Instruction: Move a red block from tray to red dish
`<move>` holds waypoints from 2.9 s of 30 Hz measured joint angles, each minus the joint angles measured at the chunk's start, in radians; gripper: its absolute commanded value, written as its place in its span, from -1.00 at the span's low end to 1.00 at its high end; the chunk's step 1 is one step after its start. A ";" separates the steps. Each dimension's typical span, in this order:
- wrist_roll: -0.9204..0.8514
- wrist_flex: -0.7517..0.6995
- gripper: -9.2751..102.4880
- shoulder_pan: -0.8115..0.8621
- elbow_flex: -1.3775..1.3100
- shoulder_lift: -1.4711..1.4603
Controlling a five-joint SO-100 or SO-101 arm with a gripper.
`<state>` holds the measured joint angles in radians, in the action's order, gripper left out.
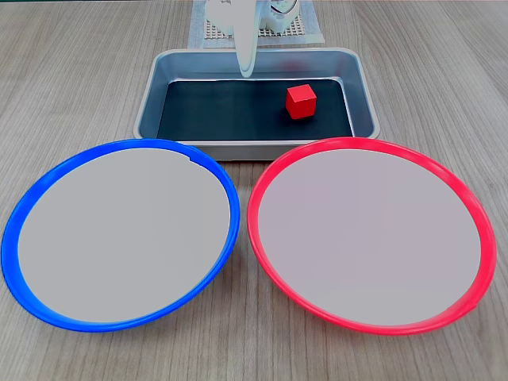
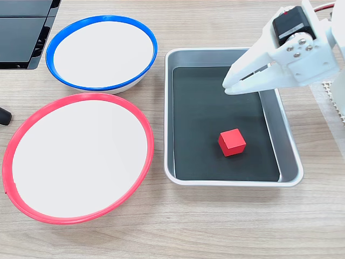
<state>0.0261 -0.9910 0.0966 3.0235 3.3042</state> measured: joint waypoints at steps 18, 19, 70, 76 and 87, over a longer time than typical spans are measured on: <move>0.000 0.000 -0.84 0.000 0.000 0.000; 0.000 0.000 -0.84 0.000 0.000 0.000; -1.485 -0.373 -0.46 -0.227 -0.930 -1.353; -1.578 -0.305 -0.45 -0.250 -0.996 -1.546; -1.626 -0.282 -0.44 -0.244 -1.098 -1.747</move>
<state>-1.5999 -1.2732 -0.1473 1.9251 1.5570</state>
